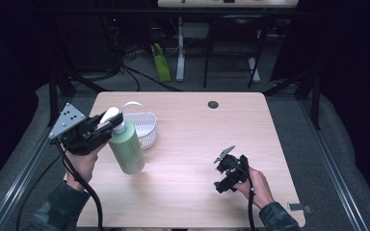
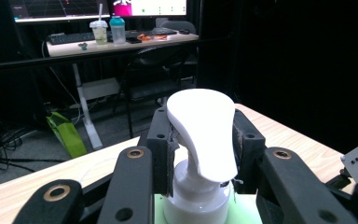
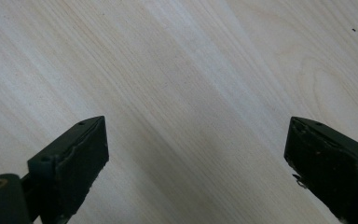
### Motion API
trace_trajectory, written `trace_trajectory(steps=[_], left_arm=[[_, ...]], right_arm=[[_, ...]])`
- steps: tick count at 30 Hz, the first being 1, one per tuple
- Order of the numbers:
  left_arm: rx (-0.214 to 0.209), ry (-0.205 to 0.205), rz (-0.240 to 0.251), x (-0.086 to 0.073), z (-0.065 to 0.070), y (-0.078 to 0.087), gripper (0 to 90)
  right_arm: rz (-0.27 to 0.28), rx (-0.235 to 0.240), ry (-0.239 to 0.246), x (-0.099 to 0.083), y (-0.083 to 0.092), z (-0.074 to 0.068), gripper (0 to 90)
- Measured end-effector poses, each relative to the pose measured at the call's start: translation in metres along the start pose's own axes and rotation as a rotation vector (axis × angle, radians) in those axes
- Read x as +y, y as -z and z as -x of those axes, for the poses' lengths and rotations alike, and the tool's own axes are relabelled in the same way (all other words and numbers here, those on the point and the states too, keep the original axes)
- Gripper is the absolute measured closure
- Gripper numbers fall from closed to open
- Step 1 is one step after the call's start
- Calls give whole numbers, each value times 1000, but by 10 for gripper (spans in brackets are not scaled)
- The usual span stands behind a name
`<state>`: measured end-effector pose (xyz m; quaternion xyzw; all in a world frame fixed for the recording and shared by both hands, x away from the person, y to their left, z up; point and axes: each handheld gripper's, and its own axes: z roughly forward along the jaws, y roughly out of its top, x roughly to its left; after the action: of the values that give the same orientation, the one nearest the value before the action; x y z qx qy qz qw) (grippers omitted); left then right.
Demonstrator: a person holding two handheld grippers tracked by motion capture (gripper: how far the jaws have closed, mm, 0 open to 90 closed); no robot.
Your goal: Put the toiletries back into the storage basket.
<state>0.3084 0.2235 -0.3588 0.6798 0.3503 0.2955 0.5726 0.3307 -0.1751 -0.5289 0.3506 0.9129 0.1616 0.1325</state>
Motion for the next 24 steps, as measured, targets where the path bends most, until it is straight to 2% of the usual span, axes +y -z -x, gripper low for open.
trace_trajectory(steps=[23, 24], left_arm=[[29, -37, 3, 29, -12, -11, 666], [32, -46, 3, 32, -13, -12, 667]], right_arm=[[-4, 10, -10, -1, -1, 2, 70], [-2, 11, 1, -1, -1, 2, 74]])
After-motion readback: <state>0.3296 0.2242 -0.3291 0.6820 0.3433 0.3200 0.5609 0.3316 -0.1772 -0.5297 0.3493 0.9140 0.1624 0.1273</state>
